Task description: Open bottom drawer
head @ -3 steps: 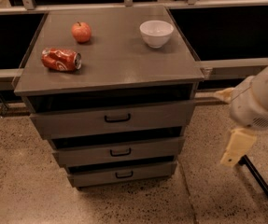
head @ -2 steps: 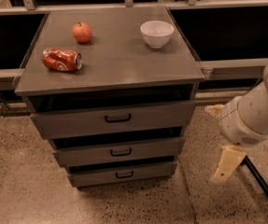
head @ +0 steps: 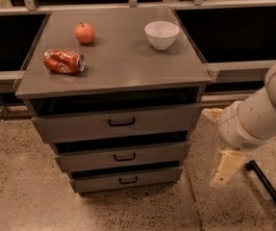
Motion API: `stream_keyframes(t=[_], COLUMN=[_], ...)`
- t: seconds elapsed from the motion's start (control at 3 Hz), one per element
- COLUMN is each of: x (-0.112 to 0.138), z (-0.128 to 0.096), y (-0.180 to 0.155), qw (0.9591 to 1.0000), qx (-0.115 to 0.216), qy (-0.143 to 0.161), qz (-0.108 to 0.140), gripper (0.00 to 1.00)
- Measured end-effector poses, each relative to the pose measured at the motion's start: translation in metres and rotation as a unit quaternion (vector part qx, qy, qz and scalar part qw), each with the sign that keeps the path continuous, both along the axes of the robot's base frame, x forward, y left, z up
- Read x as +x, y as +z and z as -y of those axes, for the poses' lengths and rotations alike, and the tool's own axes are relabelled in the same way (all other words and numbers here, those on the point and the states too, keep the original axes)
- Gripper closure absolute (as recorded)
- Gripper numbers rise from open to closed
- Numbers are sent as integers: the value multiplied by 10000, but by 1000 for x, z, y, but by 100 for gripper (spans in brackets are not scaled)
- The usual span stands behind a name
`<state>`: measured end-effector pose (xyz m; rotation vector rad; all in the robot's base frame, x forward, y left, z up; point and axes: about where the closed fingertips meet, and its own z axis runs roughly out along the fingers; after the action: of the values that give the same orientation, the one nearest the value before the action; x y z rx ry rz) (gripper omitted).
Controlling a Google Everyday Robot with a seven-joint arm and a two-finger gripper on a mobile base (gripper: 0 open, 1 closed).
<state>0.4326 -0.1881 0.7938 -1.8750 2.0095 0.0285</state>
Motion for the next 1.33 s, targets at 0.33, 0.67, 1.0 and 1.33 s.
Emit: stream_keyframes(t=[0.33,0.67,1.0,1.33], x=[16,30,30,45], z=[-62,-123,-123,-111], y=[-40,-124,-123,-153], qw=[9958,9852,9851,9866], qx=[184,514,506,490], qy=[859,1614,1620,1544], qz=[261,280,282,171], gripper=[0,0,0,0])
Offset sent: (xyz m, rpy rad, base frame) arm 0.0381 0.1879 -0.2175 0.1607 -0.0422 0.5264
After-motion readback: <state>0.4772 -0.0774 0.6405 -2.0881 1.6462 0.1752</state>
